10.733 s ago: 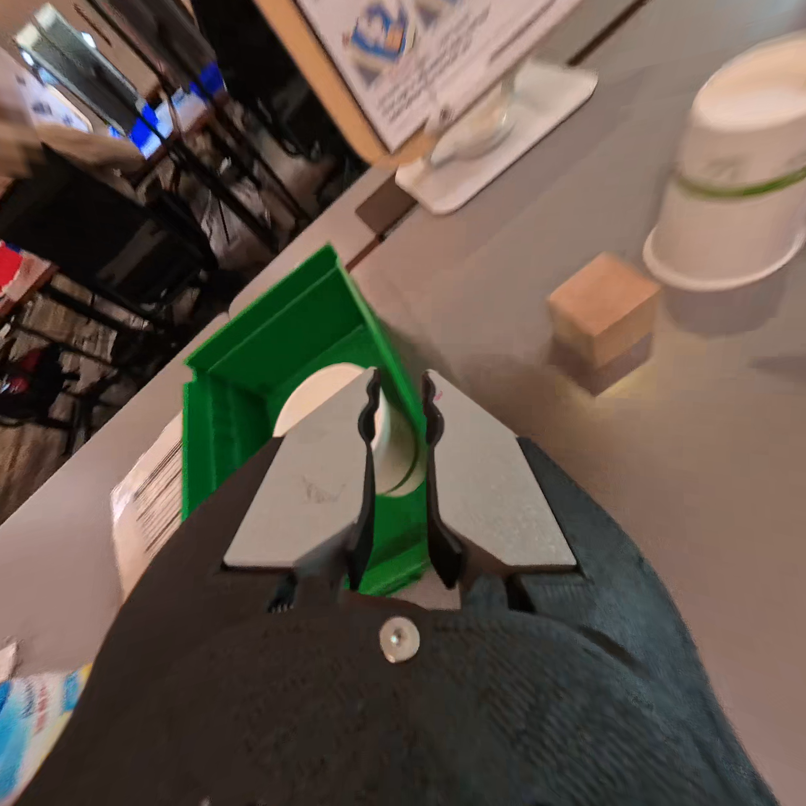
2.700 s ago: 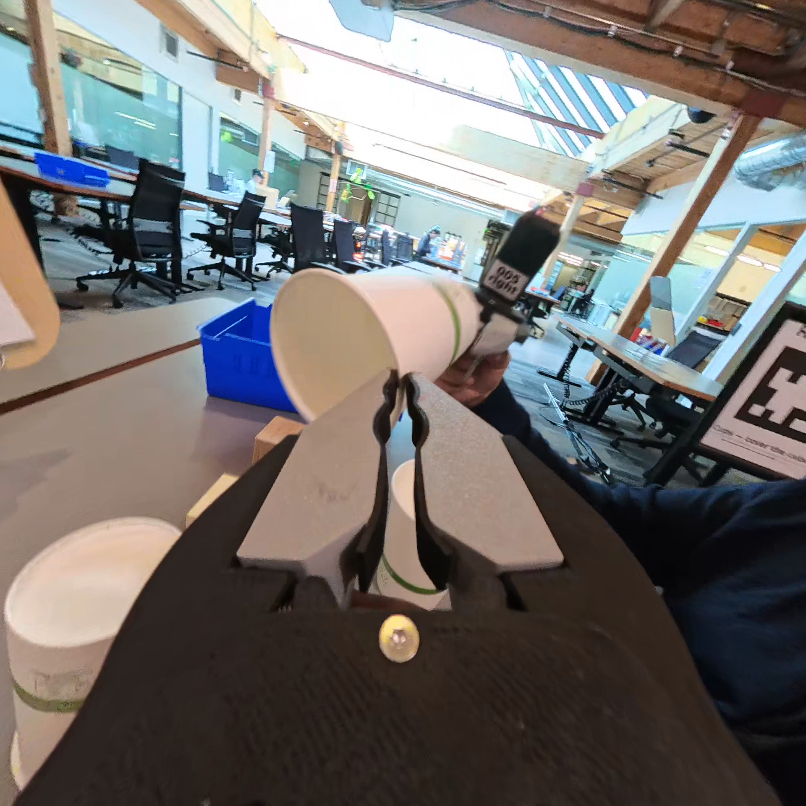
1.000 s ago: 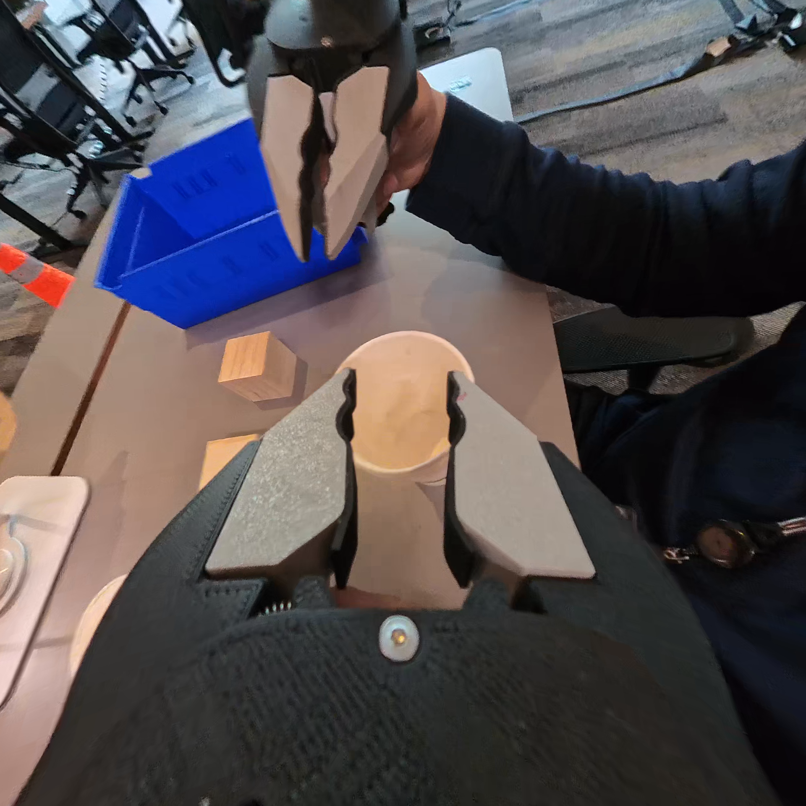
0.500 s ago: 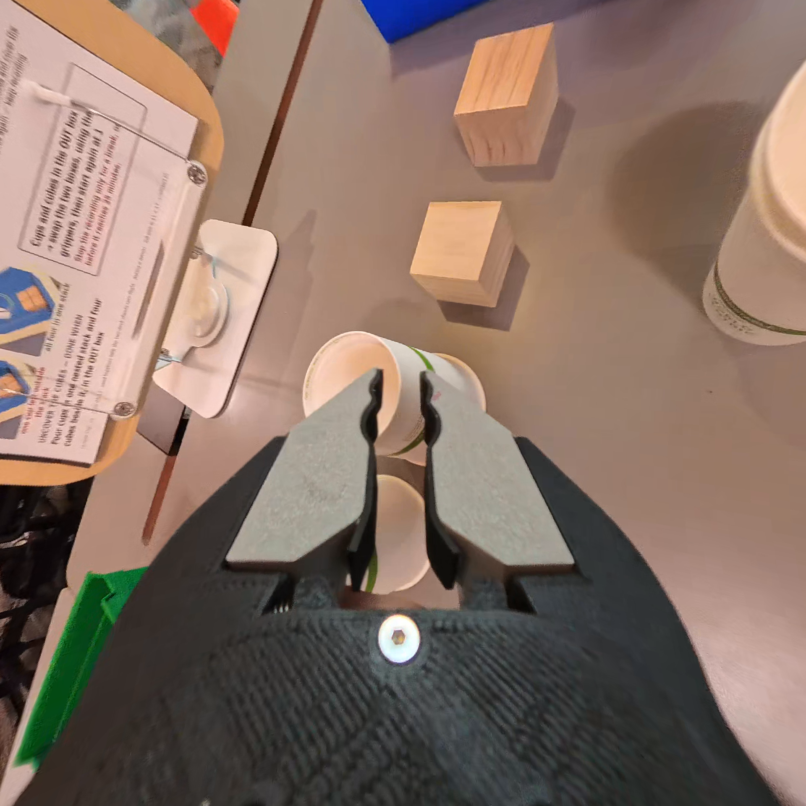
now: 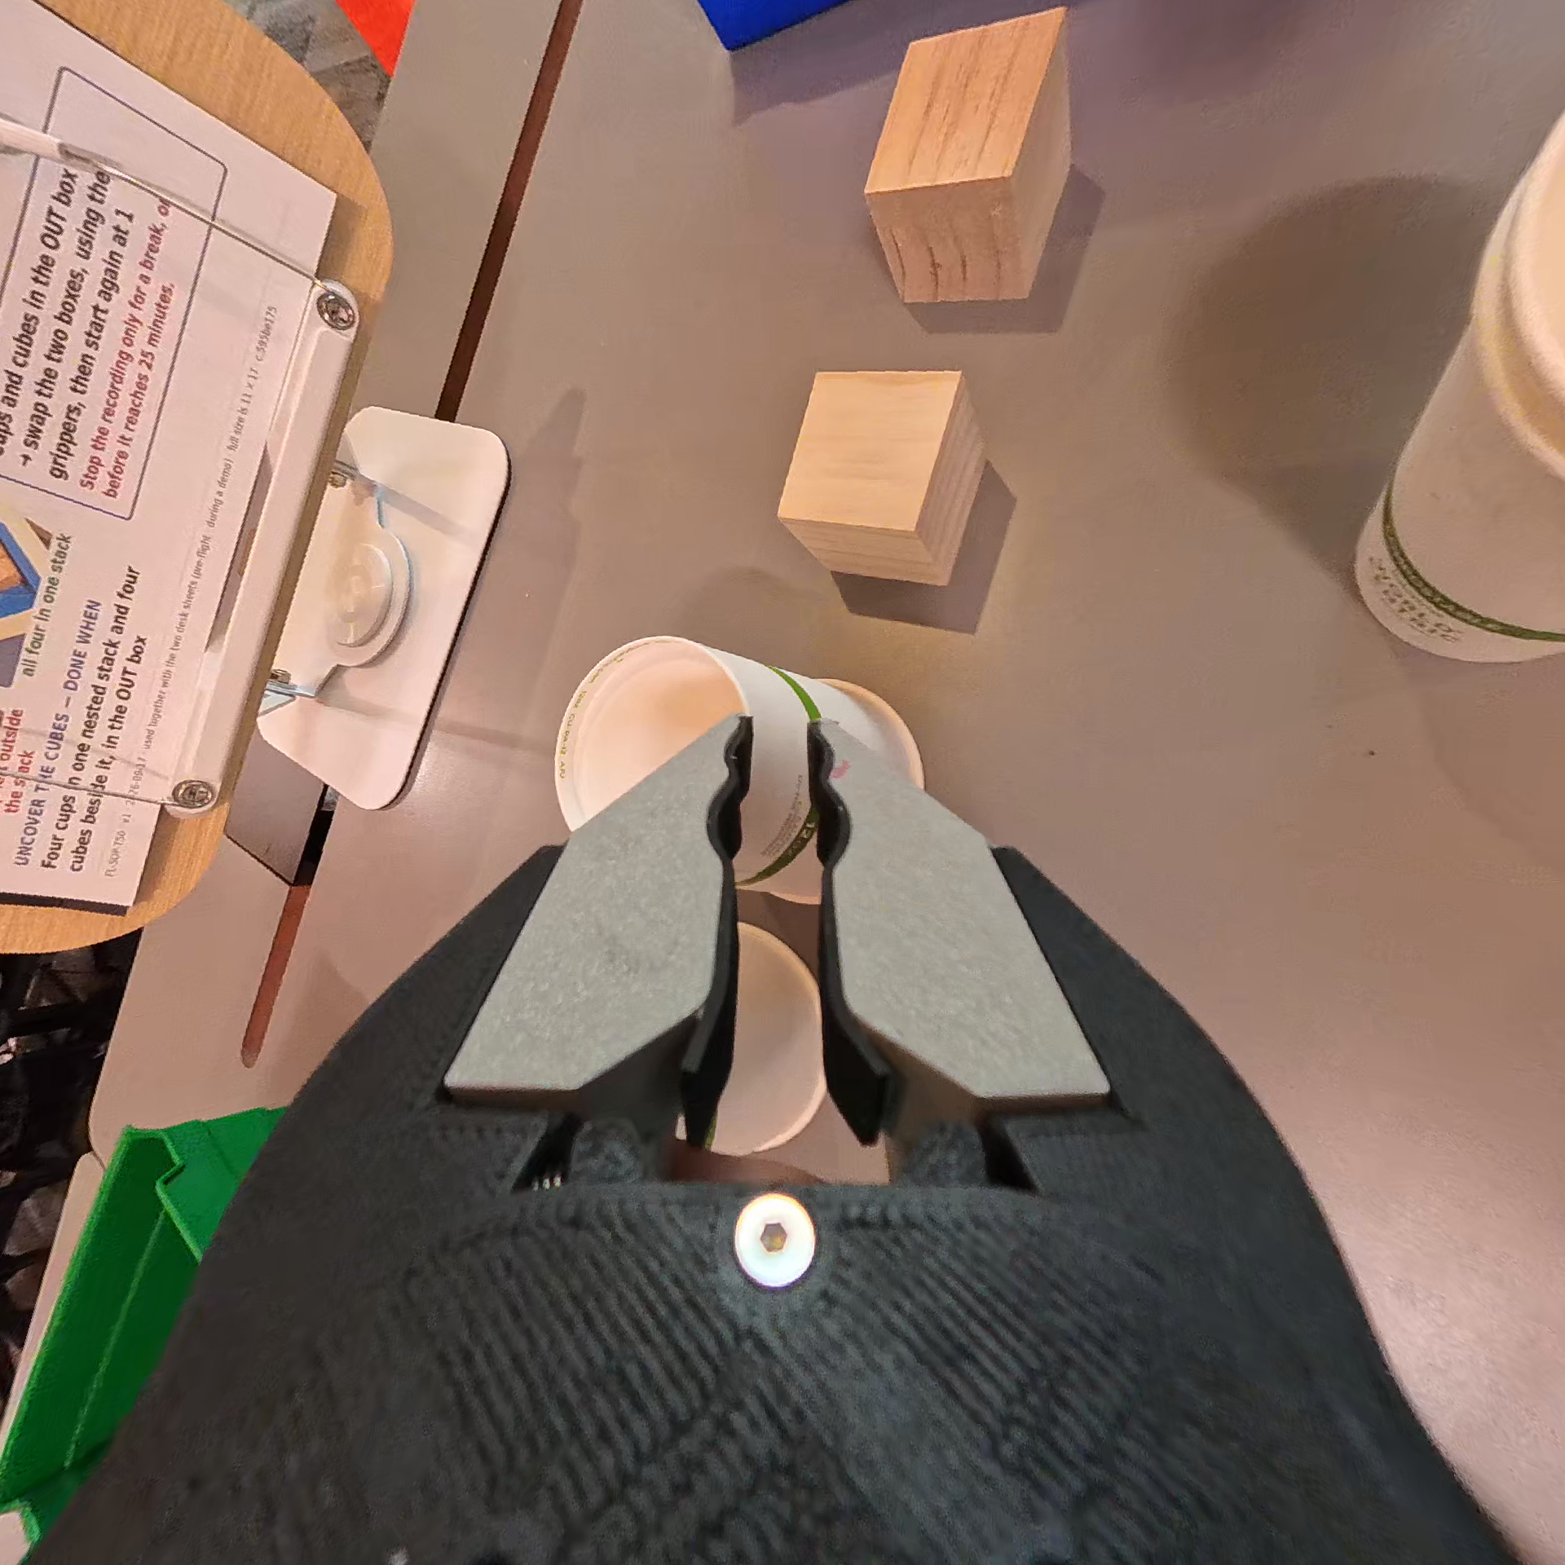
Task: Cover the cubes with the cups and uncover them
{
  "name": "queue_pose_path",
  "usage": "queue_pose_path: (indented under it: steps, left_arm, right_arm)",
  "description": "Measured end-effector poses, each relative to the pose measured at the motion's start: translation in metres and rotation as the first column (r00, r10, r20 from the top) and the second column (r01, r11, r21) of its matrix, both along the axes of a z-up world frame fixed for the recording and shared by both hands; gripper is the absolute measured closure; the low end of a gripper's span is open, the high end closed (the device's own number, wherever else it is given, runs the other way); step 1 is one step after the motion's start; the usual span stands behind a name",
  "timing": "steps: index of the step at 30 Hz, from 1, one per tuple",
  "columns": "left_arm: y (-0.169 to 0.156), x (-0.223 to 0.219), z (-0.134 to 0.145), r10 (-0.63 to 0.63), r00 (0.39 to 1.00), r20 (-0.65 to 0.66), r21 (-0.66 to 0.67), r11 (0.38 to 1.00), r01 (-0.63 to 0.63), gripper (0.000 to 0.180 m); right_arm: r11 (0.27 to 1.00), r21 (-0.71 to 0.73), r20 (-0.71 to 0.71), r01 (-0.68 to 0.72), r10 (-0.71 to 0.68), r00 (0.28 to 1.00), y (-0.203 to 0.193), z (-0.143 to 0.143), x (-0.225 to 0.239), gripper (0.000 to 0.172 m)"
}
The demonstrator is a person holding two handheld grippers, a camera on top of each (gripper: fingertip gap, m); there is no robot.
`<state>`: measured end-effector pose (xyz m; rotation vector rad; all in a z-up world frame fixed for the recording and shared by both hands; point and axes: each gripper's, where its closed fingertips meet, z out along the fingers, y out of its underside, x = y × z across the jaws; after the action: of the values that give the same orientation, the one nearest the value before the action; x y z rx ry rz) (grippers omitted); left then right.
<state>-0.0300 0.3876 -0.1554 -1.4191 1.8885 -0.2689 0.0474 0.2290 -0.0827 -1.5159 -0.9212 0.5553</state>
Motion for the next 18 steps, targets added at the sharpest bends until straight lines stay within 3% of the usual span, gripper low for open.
queue_pose_path:
  steps: [1, 3, 11, 18]
  left_arm:
    - [0.001, 0.0, 0.001, -0.001, 1.0, 0.003, 0.01, 1.0, 0.001, 0.17]
    - [0.008, 0.001, 0.004, 0.02, 1.0, 0.022, 0.055, 0.998, -0.021, 0.158]
    - [0.009, -0.001, -0.006, 0.01, 1.0, -0.014, 0.027, 1.0, -0.009, 0.177]
    - [0.001, 0.003, 0.037, -0.02, 0.993, 0.114, 0.013, 1.0, 0.018, 0.178]
  right_arm:
    - [1.0, 0.0, 0.0, 0.001, -0.001, 1.0, 0.0, 0.0, 0.0, 0.162]
    - [1.0, 0.006, -0.002, 0.004, -0.004, 1.0, 0.0, 0.001, 0.001, 0.162]
    - [1.0, 0.001, 0.002, -0.001, 0.001, 1.0, 0.0, 0.0, -0.001, 0.162]
    - [1.0, -0.022, 0.017, -0.006, 0.006, 1.0, 0.003, -0.006, -0.005, 0.162]
